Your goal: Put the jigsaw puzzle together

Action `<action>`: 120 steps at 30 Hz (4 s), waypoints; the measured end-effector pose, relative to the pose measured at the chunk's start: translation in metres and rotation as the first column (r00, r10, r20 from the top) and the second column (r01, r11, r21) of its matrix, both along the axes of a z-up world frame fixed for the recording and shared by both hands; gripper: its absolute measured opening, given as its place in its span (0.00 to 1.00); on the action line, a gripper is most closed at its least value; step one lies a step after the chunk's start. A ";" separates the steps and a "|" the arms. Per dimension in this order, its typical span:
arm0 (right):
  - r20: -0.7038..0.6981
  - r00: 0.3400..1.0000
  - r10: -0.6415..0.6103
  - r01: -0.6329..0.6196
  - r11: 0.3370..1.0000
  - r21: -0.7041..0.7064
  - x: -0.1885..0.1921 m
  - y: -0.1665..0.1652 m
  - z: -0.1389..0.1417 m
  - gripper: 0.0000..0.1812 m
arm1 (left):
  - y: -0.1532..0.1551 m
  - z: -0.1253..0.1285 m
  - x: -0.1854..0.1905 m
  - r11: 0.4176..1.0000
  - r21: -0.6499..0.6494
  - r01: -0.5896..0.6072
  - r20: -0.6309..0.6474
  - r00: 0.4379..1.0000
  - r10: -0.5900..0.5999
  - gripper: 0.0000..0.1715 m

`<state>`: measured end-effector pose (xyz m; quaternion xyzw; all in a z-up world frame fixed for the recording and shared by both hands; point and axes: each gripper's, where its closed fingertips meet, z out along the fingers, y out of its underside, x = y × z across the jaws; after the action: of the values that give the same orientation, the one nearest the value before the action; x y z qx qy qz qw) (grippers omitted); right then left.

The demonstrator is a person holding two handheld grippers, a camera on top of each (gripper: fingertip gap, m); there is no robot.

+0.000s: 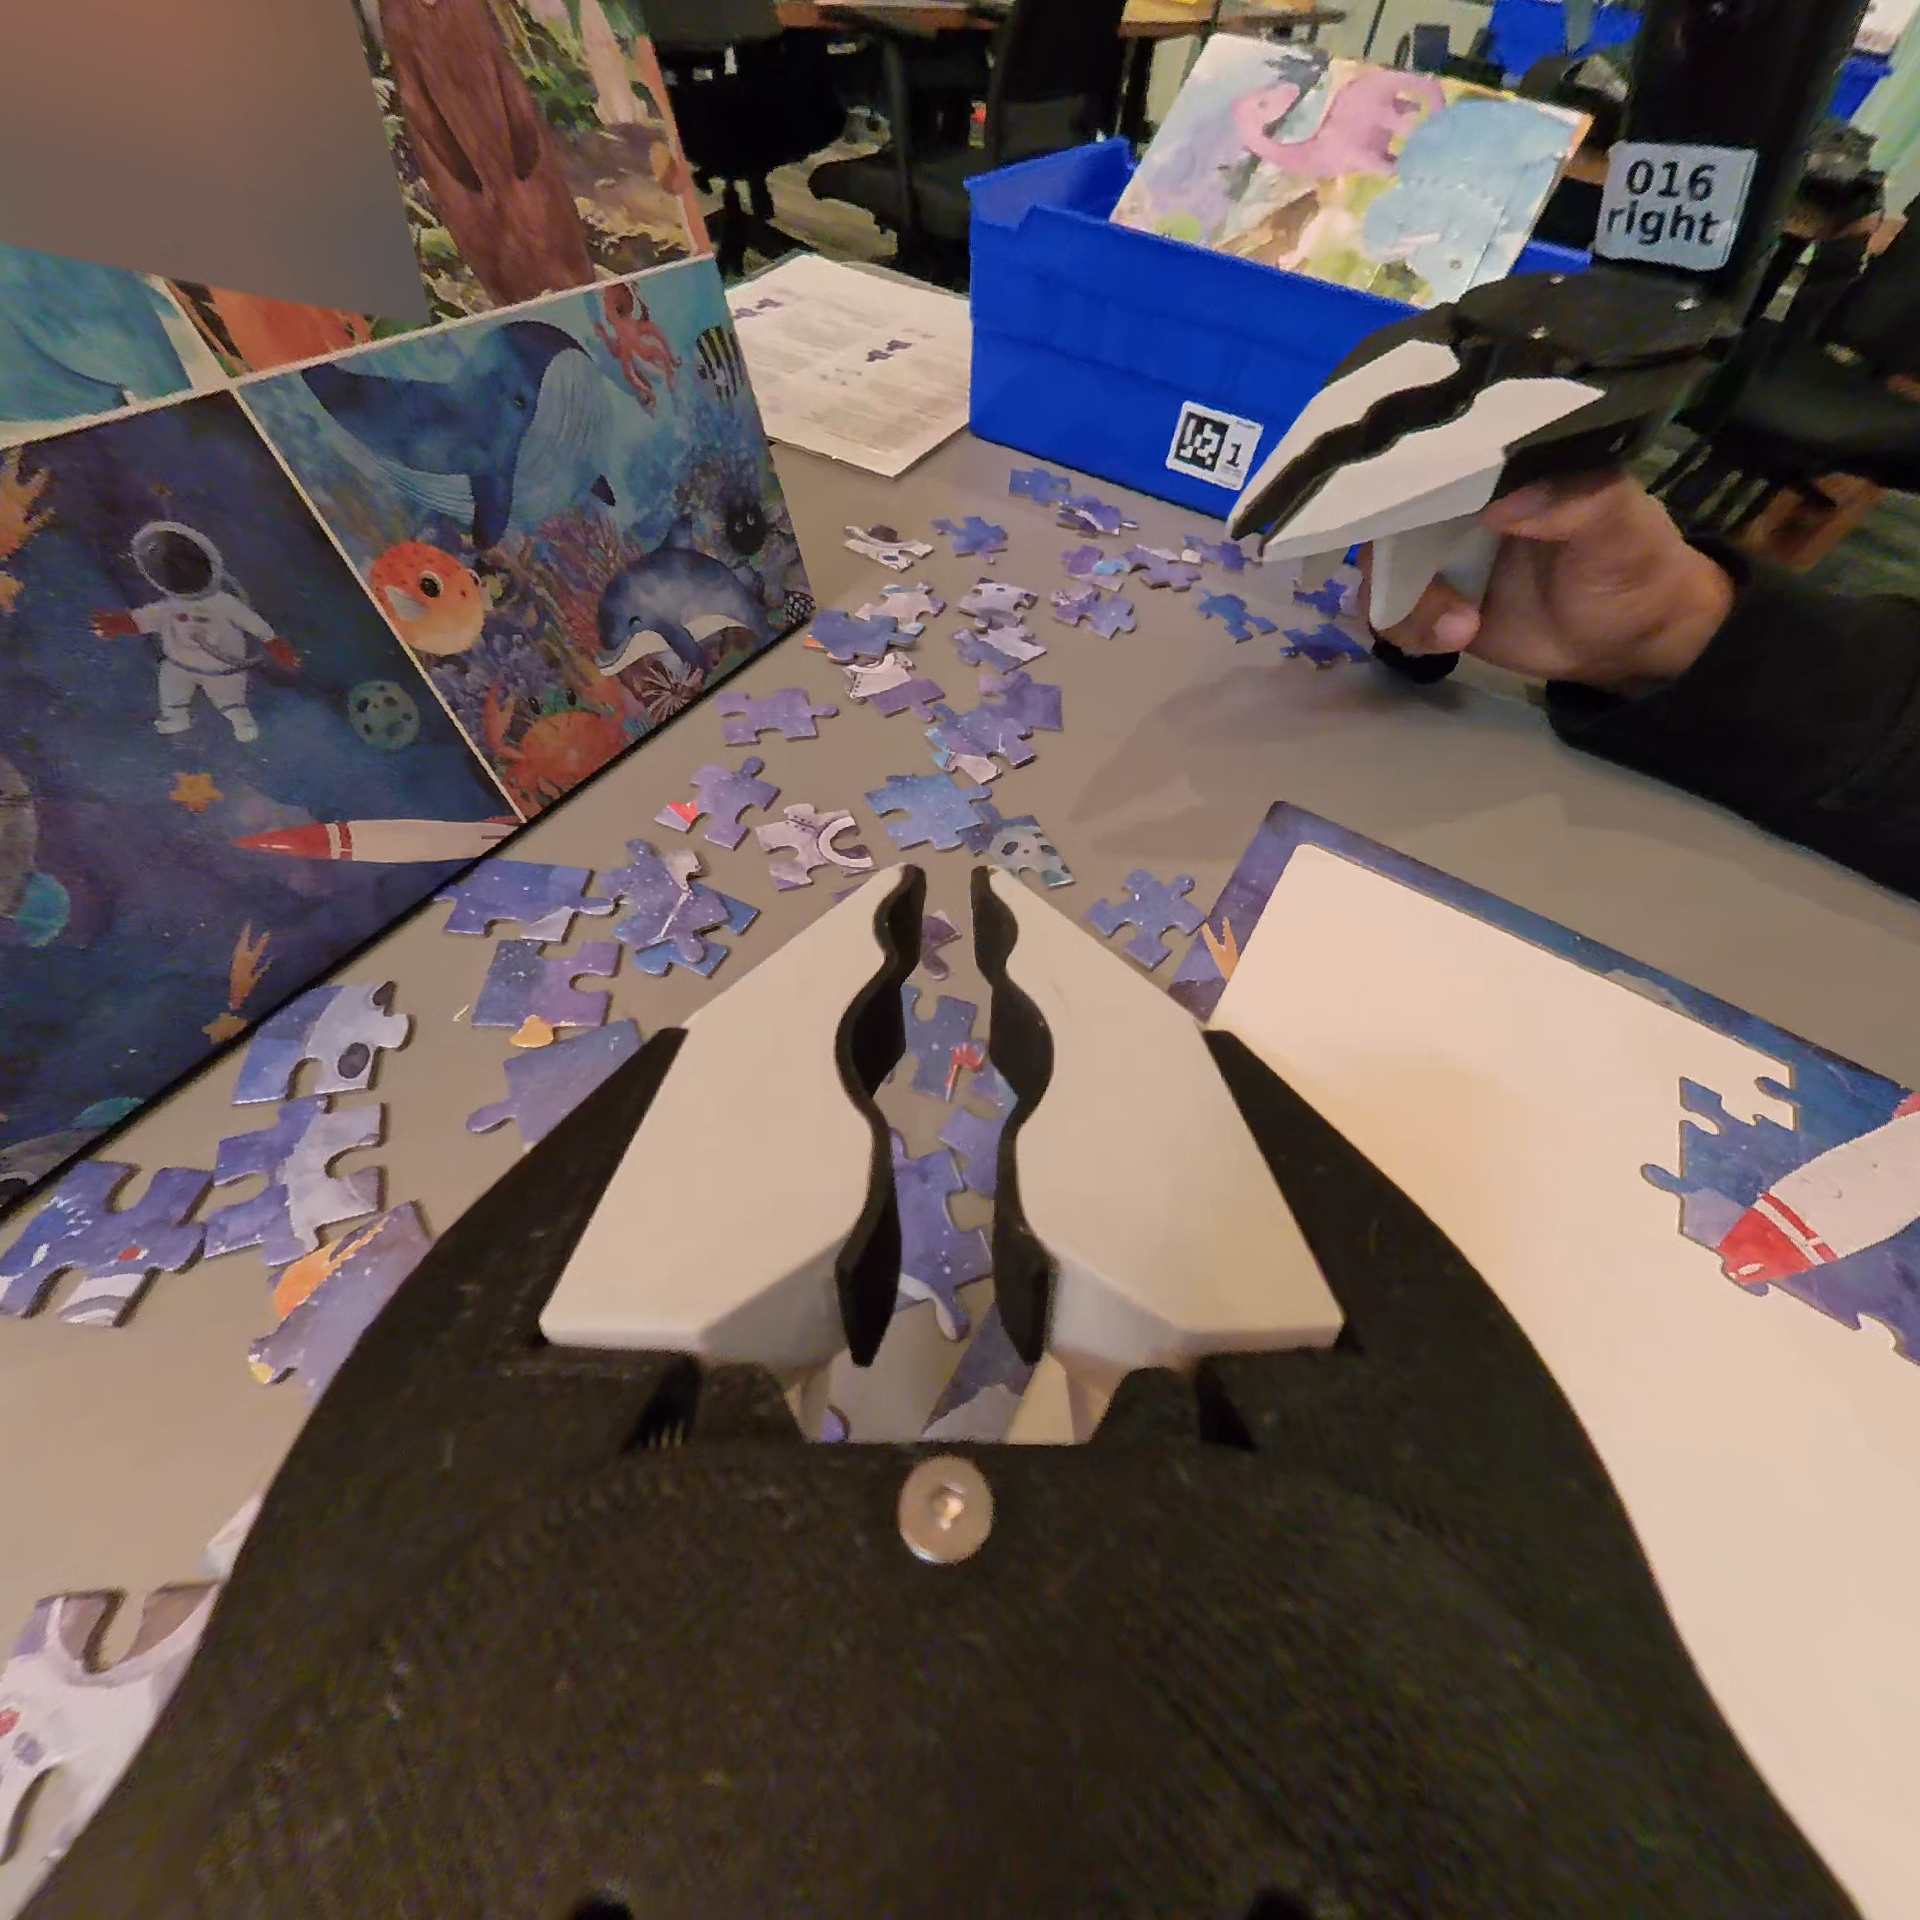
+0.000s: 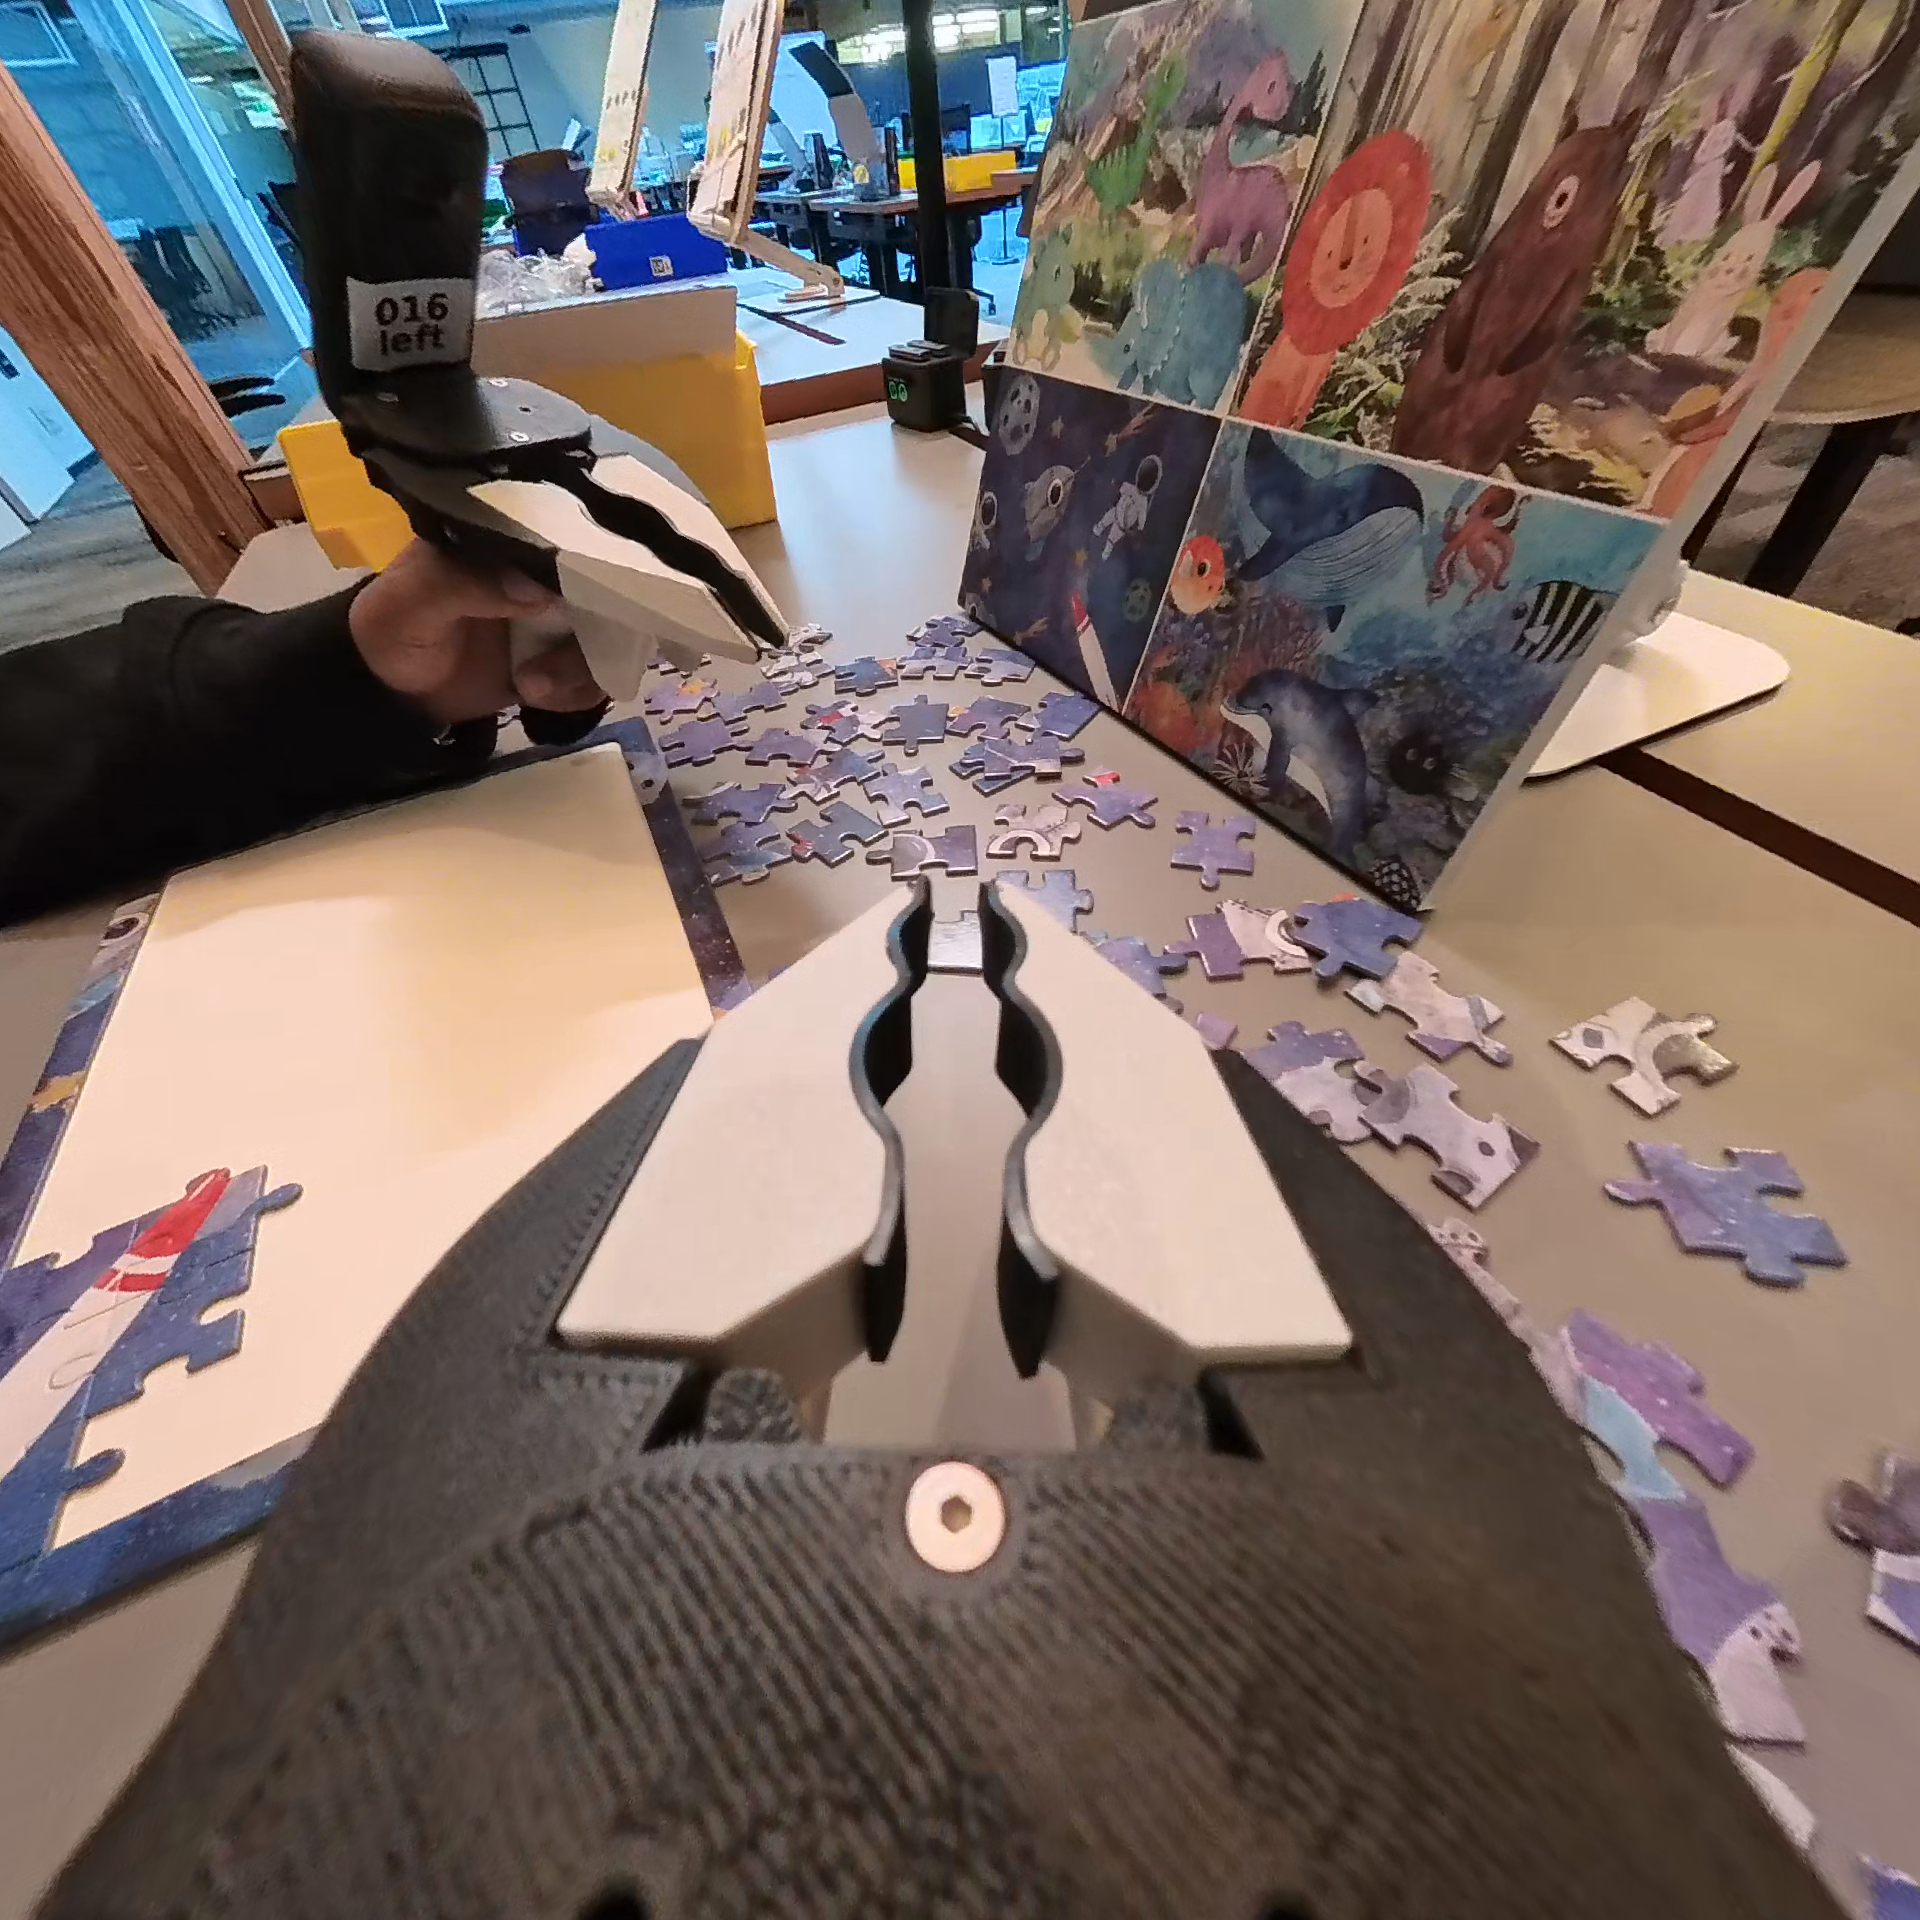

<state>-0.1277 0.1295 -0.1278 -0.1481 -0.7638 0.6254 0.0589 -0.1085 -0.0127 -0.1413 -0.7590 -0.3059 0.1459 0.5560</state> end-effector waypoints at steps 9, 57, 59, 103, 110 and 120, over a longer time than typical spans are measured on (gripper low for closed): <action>-0.046 0.997 0.054 -0.054 0.998 0.015 0.007 -0.006 -0.004 0.04 | 0.010 0.017 0.012 0.992 0.088 0.085 -0.051 0.995 -0.081 0.05; -0.089 0.995 -0.045 0.053 0.995 0.088 -0.002 -0.008 -0.013 0.01 | -0.100 0.028 -0.034 0.919 0.108 -0.378 -0.088 0.918 0.388 0.00; -0.090 0.995 -0.045 0.053 0.994 0.094 -0.002 -0.008 -0.014 0.01 | -0.104 0.028 -0.035 0.912 0.102 -0.398 -0.095 0.908 0.408 0.00; -0.067 0.995 -0.069 0.075 0.992 0.100 -0.007 -0.007 -0.016 0.02 | -0.103 0.052 -0.012 0.939 0.098 -0.331 -0.165 0.925 0.343 0.00; -0.075 0.995 -0.062 0.071 0.990 0.119 -0.006 -0.009 -0.018 0.02 | -0.089 0.042 -0.012 0.954 0.086 -0.288 -0.137 0.945 0.298 0.00; -0.078 0.995 -0.061 0.071 0.988 0.136 -0.005 -0.010 -0.020 0.02 | -0.076 0.037 -0.010 0.965 0.126 -0.230 -0.096 0.965 0.242 0.00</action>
<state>-0.1331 0.1198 -0.1480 -0.1457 -0.7973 0.5737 0.1178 -0.1187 -0.0888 -0.1046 -0.6749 -0.3707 0.2353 0.5930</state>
